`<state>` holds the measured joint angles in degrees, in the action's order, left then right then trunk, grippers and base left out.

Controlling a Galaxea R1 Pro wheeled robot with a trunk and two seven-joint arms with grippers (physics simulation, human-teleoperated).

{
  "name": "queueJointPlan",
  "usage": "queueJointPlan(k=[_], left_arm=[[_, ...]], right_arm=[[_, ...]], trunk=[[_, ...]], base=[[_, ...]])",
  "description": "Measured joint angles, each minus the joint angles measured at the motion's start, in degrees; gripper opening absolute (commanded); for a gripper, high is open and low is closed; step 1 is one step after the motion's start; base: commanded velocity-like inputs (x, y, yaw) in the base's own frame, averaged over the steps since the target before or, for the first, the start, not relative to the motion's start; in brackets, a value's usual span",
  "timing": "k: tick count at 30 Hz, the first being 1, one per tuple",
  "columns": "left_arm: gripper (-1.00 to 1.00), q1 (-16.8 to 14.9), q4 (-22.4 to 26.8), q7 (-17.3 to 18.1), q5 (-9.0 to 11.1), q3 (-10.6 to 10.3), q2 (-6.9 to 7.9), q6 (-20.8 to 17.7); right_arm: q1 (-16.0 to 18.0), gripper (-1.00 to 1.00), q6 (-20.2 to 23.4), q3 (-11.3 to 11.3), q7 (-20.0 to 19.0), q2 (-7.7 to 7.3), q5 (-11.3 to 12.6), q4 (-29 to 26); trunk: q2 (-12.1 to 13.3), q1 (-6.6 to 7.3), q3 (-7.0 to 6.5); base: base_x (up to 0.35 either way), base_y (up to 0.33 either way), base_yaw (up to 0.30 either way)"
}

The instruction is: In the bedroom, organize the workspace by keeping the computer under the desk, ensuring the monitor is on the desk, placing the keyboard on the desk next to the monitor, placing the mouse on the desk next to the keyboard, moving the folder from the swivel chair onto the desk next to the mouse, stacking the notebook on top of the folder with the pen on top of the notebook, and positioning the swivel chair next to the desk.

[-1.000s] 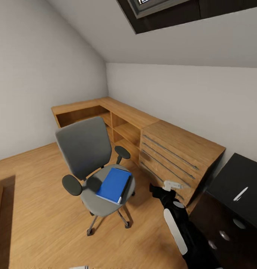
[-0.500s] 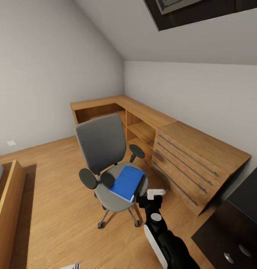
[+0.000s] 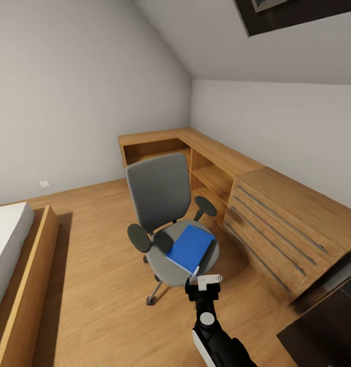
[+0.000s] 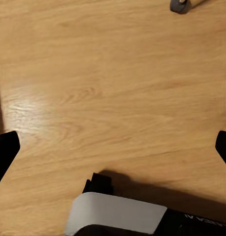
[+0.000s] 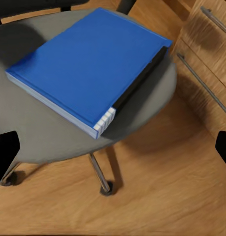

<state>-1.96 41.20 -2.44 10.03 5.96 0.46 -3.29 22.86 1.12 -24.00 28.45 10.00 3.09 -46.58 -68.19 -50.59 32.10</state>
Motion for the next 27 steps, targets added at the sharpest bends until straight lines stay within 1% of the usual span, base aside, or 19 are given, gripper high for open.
queueJointPlan(k=[3, 6, 11, 15, 16, 19, 22, 24, 25, 27], left_arm=[[1.00, -0.1, -1.8, 0.0, 0.0, 0.1, 0.03, 0.0], [1.00, -0.1, -2.5, 0.0, 0.2, 0.1, 0.04, 0.0], [1.00, -0.2, -3.0, 0.0, 1.7, 0.1, -0.05, 0.0], [1.00, -0.2, -3.2, 0.1, 2.9, 0.1, -0.23, 0.0], [1.00, -0.2, -3.1, 0.1, 3.2, 0.1, -0.19, 0.0], [1.00, -0.2, -2.6, 0.4, 3.5, 0.1, -0.02, 0.1], [1.00, -0.2, -0.7, 0.7, 3.6, 0.2, 0.56, 0.2], [1.00, -0.2, 1.9, 0.8, 3.7, 0.3, 1.23, 0.2], [1.00, -0.2, 5.5, 0.8, 3.8, 0.3, 2.07, 0.1], [1.00, -0.1, 10.1, 0.9, 4.1, 0.4, 2.99, -0.1]], right_arm=[[0.2, 1.00, -2.4, 0.0, 0.0, 0.00, -0.1, 2.0], [0.3, 1.00, -4.2, 0.0, 0.0, 0.00, -0.1, 3.0], [0.4, 1.00, -9.0, 0.0, -0.1, 0.00, -0.1, 5.3], [0.8, 1.00, -15.3, 0.1, -0.2, 0.00, -0.1, 8.4], [1.0, 1.00, -19.1, 0.2, -0.2, 0.00, 0.0, 10.0], [1.2, 1.00, -24.8, 0.3, -0.2, 0.00, 0.1, 11.8], [1.3, 1.00, -29.1, 0.3, -0.2, 0.00, 0.0, 12.8], [1.3, 1.00, -31.0, 0.3, -0.3, 0.00, -0.1, 13.3], [1.4, 1.00, -32.1, 0.3, -0.3, 0.00, -0.1, 13.5], [1.4, 1.00, -32.9, 0.3, -0.3, 0.00, -0.2, 13.7]], trunk=[[0.0, 0.00, 0.16], [0.0, 0.00, 0.33], [0.0, 0.00, 0.63], [0.0, 0.00, 0.88], [0.0, 0.00, 0.94], [0.0, 0.00, 1.07], [0.0, 0.00, 1.13], [0.0, 0.00, 1.16], [0.0, 0.00, 1.16], [0.0, 0.00, 1.17]], base=[[0.000, 0.000, 0.233], [0.000, 0.000, 0.228], [0.000, 0.000, 0.218], [0.000, 0.000, 0.201], [0.000, 0.000, 0.159], [0.000, 0.000, 0.103], [0.000, 0.000, 0.053], [0.000, 0.000, 0.027], [0.000, 0.000, 0.017], [0.000, 0.000, 0.012]])
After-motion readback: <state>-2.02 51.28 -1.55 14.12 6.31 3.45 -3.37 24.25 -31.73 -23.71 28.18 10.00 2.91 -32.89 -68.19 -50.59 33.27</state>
